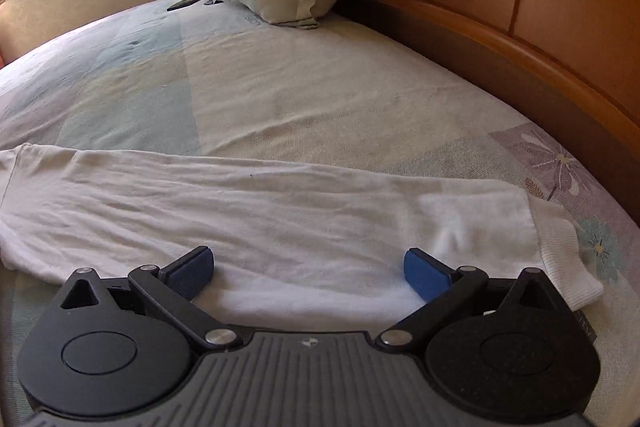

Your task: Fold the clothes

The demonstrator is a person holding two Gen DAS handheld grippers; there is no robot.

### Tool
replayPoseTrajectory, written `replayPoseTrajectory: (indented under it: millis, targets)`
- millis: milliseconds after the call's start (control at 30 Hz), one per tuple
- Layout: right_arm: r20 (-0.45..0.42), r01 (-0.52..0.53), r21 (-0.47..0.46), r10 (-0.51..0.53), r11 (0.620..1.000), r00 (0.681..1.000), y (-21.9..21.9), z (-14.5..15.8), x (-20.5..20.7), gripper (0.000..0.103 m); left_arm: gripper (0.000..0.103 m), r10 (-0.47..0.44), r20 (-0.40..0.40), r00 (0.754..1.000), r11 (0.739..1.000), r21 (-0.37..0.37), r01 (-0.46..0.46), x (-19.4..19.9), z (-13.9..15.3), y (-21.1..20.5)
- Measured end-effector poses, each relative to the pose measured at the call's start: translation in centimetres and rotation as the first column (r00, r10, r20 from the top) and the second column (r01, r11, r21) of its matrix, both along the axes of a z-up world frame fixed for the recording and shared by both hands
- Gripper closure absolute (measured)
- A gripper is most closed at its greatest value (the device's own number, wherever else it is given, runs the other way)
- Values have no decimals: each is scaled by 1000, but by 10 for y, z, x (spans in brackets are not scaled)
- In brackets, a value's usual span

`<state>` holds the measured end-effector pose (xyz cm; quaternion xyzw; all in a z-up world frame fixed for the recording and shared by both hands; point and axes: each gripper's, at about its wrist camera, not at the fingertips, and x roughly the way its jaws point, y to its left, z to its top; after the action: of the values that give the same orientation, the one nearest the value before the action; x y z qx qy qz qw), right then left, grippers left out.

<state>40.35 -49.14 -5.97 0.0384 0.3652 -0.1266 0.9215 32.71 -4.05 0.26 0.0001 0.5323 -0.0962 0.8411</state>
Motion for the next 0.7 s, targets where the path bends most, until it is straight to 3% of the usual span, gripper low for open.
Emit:
replayPoseTrajectory:
  millis: [433, 533, 700]
  targets:
    - [52, -183, 77, 180, 980, 982, 43, 39, 4, 0, 1, 106, -26, 994, 994, 9, -106, -2, -7, 21]
    - [64, -232, 99, 227, 968, 972, 53, 50, 6, 0, 1, 94, -5, 996, 995, 15, -94, -3, -2, 17]
    - [75, -431, 110, 425, 896, 902, 123, 51, 29, 0, 1, 84, 16, 996, 996, 28, -84, -9, 3, 13]
